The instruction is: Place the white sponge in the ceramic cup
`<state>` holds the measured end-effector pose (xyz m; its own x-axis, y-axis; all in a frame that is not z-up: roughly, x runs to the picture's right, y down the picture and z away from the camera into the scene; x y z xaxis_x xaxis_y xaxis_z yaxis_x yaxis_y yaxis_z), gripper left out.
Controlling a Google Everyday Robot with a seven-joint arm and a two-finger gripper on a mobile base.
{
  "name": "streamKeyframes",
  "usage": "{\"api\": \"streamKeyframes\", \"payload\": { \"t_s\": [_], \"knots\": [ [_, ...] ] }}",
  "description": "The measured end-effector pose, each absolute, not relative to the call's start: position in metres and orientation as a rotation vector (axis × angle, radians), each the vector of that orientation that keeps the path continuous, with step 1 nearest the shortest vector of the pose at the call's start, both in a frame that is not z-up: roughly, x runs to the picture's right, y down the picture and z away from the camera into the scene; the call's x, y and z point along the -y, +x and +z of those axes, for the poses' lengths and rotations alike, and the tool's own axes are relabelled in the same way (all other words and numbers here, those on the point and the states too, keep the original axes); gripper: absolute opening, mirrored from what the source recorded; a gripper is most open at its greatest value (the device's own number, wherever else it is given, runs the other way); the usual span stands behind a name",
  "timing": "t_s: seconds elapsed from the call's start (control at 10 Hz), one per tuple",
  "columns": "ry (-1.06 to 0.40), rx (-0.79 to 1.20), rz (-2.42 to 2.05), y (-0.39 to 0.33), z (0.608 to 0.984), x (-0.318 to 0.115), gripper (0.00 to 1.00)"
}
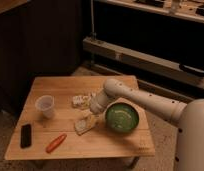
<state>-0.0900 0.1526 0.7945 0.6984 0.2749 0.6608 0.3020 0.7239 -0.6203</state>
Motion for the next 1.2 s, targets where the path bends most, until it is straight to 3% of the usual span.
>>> {"api": "streamKeyframes", "payload": {
  "t_s": [0.6, 1.2],
  "knots": [
    [-0.967, 0.778, -0.195, -0.097, 0.787, -0.183, 0.8],
    [-0.926, 0.742, -0.207, -0.083, 0.782, -0.191, 0.8]
  ]
}}
